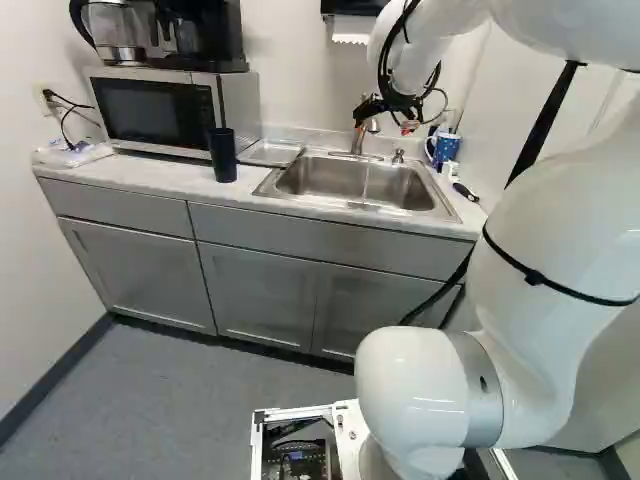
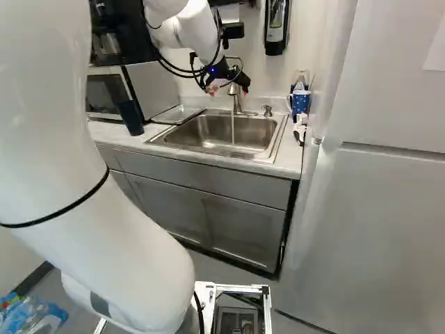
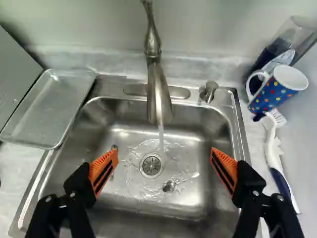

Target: Rinse the cup and place it in the tray

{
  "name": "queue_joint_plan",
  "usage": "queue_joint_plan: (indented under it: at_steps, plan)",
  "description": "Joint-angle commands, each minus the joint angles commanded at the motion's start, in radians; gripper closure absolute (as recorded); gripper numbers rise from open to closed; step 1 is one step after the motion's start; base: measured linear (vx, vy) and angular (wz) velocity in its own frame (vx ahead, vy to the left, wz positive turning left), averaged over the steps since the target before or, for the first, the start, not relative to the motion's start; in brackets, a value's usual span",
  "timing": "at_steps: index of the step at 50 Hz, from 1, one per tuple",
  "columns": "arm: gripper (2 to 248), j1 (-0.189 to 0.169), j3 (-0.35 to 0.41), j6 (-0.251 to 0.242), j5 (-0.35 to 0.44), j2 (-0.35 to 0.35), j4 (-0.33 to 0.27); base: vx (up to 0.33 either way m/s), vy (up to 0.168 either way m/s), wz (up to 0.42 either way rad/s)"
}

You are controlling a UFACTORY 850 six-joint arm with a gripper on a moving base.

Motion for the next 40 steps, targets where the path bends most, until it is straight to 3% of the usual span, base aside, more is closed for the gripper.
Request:
queue_joint_plan:
  at_steps: [11,23,40]
  plan:
    - [3,-0.009,0.055,0.0,-0.083,0.057,0.0,0.0,0.0,0.0]
    - [3,-0.009,0.055,0.0,-0.178,0.057,0.0,0.0,0.0,0.0]
    - [3,-0.009,0.055,0.0,-0.178,0.057,0.0,0.0,0.0,0.0]
